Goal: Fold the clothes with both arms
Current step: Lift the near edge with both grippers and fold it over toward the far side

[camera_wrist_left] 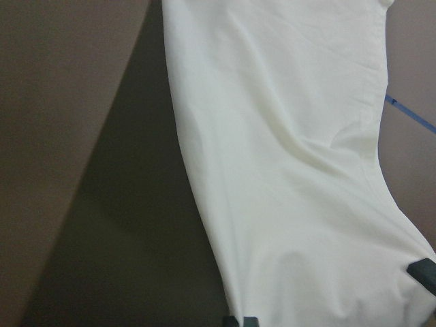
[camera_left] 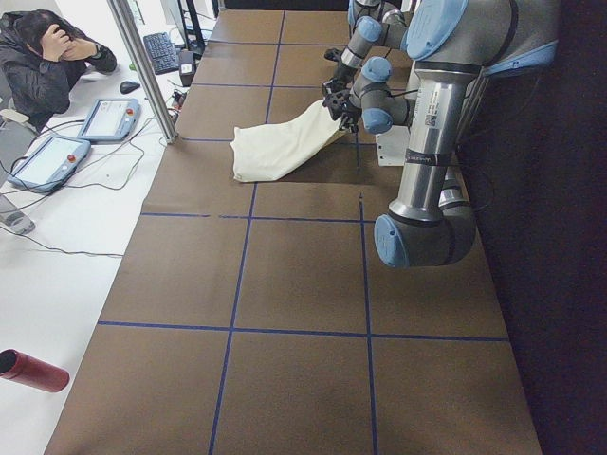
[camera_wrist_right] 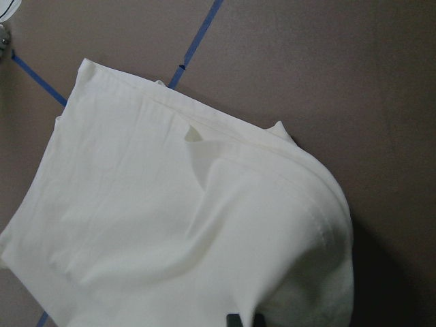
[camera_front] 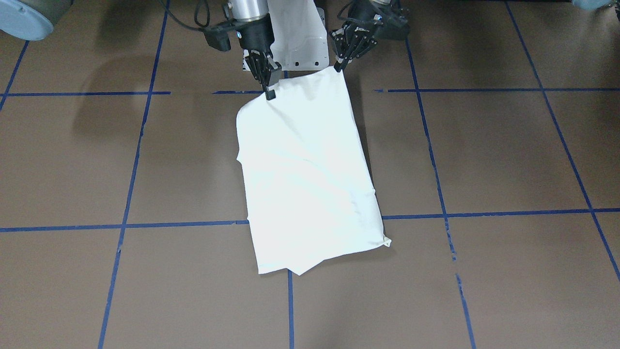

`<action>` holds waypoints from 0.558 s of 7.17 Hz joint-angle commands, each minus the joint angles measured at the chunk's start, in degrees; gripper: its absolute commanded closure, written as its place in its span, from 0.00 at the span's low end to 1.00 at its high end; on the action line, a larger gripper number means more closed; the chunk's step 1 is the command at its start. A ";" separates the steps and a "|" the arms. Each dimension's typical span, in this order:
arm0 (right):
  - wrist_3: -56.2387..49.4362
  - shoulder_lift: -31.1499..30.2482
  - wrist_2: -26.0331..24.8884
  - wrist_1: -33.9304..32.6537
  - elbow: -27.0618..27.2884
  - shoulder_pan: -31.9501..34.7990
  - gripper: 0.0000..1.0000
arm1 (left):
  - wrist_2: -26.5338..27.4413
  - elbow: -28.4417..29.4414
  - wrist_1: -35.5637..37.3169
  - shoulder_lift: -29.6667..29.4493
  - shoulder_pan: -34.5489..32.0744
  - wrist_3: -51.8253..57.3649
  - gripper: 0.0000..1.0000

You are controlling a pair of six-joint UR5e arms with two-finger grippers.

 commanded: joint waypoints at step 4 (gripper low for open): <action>-3.89 3.54 0.22 -5.59 0.03 2.30 1.00 | -2.63 -1.21 10.72 -6.26 -3.43 5.24 1.00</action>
